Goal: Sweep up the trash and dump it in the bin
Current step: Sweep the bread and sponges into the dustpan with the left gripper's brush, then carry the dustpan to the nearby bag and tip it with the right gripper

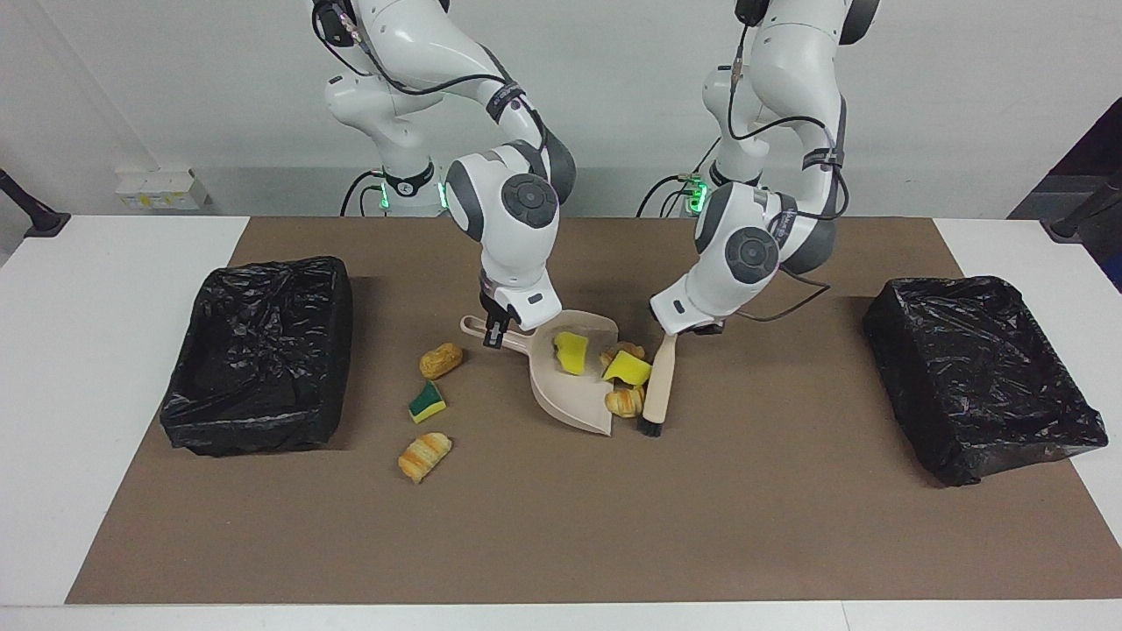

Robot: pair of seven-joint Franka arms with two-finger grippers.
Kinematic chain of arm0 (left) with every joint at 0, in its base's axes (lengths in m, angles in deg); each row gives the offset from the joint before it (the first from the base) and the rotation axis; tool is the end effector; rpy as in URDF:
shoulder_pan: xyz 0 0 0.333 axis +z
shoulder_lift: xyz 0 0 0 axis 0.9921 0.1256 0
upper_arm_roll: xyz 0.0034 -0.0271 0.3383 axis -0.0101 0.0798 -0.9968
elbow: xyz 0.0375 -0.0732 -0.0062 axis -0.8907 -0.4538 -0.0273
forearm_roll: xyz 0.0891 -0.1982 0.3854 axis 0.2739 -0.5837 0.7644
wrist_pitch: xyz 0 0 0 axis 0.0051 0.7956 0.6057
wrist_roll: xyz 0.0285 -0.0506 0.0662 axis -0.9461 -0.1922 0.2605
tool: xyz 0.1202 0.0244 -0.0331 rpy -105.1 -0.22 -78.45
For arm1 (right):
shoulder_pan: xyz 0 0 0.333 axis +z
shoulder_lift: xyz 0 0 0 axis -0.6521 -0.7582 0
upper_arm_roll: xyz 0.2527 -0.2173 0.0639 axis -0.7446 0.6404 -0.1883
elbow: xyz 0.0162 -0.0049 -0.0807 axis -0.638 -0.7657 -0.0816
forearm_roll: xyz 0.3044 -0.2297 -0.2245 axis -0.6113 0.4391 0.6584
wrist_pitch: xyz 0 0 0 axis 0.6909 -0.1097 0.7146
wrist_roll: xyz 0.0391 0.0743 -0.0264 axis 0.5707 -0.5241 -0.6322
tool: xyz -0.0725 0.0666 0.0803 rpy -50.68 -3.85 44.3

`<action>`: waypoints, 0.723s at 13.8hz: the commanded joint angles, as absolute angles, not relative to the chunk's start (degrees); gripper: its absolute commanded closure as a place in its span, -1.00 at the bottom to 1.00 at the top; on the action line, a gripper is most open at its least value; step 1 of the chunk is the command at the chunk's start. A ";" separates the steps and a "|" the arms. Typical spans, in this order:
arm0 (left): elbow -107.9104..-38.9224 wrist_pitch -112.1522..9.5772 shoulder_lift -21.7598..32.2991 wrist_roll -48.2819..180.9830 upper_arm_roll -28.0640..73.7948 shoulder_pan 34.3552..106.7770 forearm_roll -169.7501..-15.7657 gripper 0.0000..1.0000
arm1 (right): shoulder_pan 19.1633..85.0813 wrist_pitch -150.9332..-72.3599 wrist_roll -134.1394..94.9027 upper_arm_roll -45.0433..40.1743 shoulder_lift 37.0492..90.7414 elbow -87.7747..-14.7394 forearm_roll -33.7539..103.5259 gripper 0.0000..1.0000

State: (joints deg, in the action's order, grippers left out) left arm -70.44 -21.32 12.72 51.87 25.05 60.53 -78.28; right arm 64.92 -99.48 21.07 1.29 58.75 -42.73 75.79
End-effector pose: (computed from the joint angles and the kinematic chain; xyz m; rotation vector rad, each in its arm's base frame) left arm 0.5612 -0.3088 0.3178 2.9279 -0.5619 -0.4585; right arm 0.6193 0.3011 0.3715 2.3095 1.9360 -0.3057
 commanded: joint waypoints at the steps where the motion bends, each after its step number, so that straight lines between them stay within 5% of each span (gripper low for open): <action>1: -72.50 -22.77 10.68 56.60 24.06 55.55 -81.49 1.00 | 63.90 -100.22 23.27 0.99 58.41 -42.51 75.06 1.00; 10: -72.94 -14.00 2.08 76.12 23.79 53.95 -82.48 1.00 | 62.58 -103.65 24.41 0.99 58.49 -44.27 72.33 1.00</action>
